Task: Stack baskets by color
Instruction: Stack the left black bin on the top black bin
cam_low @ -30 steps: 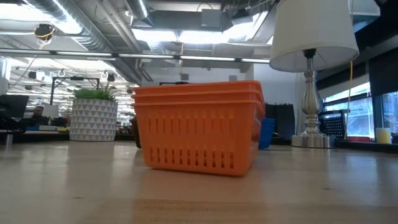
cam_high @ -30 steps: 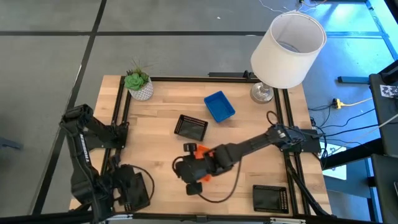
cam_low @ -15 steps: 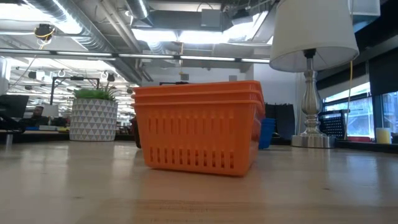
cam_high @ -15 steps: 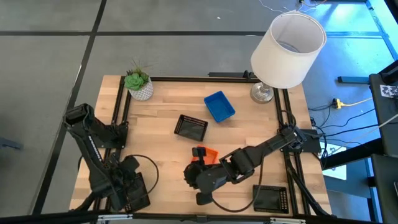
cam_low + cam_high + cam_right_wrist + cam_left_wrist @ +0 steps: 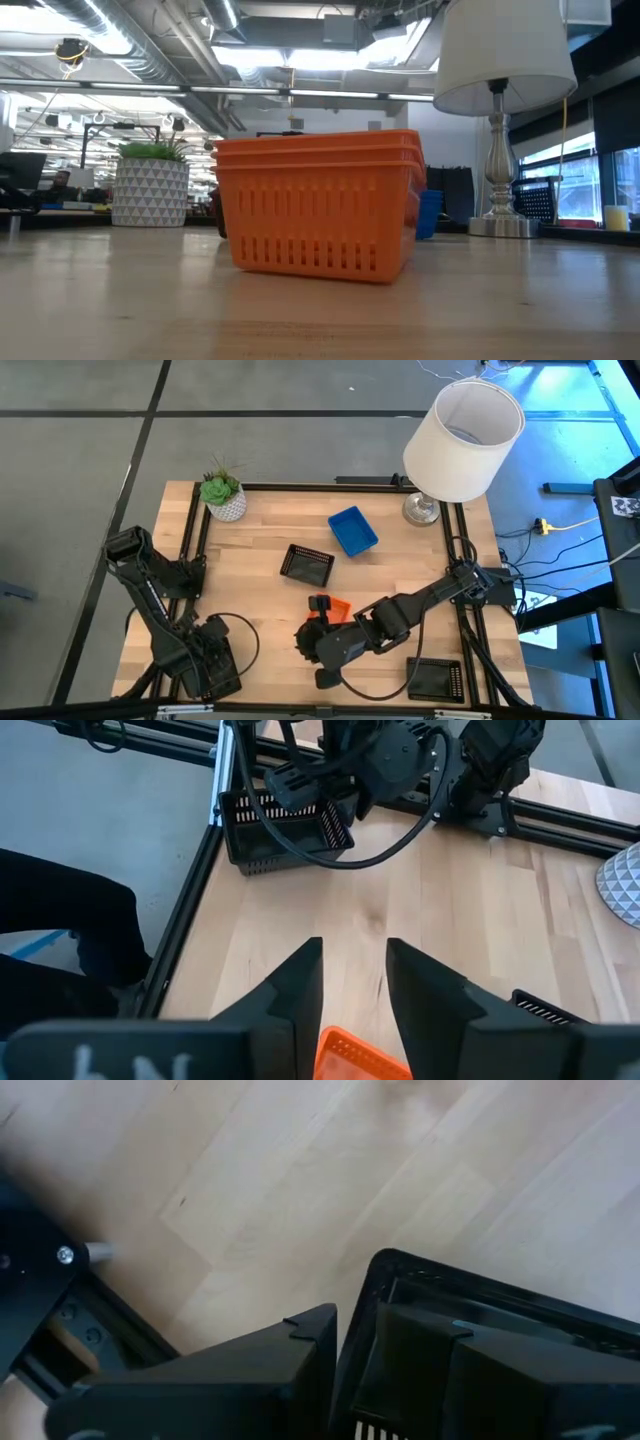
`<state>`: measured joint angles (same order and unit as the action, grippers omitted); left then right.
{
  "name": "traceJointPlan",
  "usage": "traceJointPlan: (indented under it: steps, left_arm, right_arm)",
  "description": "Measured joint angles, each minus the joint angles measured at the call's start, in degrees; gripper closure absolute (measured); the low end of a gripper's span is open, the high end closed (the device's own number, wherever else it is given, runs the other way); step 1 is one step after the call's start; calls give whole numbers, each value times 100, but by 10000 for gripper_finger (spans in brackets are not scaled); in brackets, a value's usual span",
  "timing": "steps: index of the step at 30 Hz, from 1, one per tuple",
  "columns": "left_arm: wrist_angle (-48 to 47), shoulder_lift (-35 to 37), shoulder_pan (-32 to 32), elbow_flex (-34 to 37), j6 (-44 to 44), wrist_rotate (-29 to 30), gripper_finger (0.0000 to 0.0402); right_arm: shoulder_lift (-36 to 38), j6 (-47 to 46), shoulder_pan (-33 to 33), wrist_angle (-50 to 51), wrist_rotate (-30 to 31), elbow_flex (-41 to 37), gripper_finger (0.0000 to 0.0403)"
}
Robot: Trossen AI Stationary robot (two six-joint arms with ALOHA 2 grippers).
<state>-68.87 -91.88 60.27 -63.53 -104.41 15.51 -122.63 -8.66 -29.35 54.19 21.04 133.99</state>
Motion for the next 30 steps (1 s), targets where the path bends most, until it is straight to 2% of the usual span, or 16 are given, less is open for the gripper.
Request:
traceJointPlan:
  steps: [26, 30]
  left_arm:
    - [197, -42, -30, 10, 107, -4, 335]
    - [496, -37, -50, 245, 80, -4, 335]
  right_arm:
    - [0, 13, 27, 15, -13, 2, 291]
    - [-2, 13, 27, 52, -15, 3, 291]
